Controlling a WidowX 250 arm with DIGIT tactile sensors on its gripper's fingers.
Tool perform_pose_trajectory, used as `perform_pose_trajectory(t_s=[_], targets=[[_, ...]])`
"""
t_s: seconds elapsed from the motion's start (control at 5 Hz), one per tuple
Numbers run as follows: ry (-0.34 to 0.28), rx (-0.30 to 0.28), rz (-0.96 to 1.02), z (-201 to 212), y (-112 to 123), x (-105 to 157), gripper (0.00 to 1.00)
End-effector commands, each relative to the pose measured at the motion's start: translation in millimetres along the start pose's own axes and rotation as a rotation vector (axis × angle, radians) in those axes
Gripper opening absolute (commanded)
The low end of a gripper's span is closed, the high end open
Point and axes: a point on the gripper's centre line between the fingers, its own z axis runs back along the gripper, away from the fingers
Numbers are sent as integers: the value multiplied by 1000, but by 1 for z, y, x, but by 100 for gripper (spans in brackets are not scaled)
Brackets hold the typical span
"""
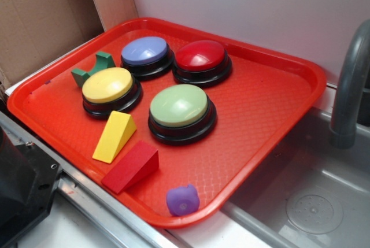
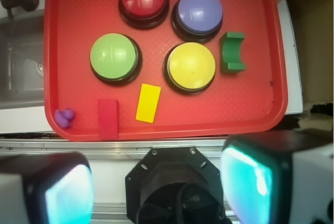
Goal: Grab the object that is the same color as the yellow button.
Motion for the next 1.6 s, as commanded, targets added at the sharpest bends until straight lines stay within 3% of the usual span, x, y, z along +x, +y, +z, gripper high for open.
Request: perform_pose_trajectory(t_s=[0.0,0.4,0.6,1.0,1.4], targets=[[0,0,0,0,0,0,100],[-53,-14,32,-32,7,24,100],[-71,7,41,-57,9,31,100],[-93,48,103,-115,0,27,100],[-114,51,117,-163,-7,24,100]])
